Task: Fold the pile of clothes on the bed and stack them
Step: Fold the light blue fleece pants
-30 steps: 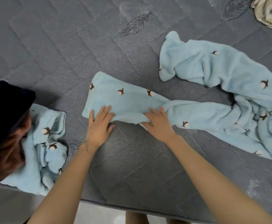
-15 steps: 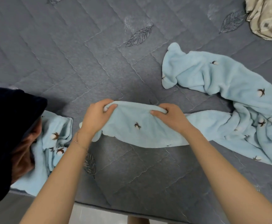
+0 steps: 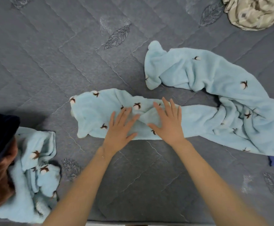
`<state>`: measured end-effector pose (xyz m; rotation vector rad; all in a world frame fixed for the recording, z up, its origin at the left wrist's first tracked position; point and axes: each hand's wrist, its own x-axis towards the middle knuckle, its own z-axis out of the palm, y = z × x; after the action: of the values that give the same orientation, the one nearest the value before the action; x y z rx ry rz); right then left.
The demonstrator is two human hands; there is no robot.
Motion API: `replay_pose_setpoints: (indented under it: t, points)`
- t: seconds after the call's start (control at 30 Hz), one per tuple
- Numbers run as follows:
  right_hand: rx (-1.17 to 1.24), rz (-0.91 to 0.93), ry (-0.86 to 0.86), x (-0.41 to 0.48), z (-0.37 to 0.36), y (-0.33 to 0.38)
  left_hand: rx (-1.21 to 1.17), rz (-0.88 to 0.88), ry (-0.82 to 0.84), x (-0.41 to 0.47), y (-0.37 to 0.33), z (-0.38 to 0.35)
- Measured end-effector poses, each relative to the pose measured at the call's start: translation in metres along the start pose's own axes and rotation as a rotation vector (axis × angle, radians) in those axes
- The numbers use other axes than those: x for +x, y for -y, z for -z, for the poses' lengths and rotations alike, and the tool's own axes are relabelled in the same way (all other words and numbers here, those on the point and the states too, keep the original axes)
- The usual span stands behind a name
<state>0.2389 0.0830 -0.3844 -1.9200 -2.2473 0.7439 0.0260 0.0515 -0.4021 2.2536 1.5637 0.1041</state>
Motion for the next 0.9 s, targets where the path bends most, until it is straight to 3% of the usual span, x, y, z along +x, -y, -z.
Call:
replay_pose_setpoints:
  t: [0.13,0.33,0.47,0.67,0.77,0.9]
  points:
    - [0.013,-0.088,0.053,-0.033,0.005,-0.042,-0.039,0.043,0.082,0.005,-0.025,-0.022]
    - [-0.03,-0.048,0.124,-0.064,0.005,-0.07,0.025,0.084,0.059,-0.019,-0.02,-0.034]
    - [-0.02,-0.055,0.123,-0.061,0.004,-0.061,0.128,0.119,-0.019,-0.028,-0.011,-0.028]
    - [-0.027,0.137,0.142,-0.053,-0.007,-0.035,0.142,0.401,-0.137,-0.054,0.02,-0.007]
    - [-0.081,0.122,0.193,-0.052,-0.015,-0.027,0.148,0.388,-0.187,-0.061,0.037,0.007]
    - [-0.164,0.047,0.263,-0.052,-0.023,-0.014,-0.121,0.419,-0.317,-0.06,0.041,0.025]
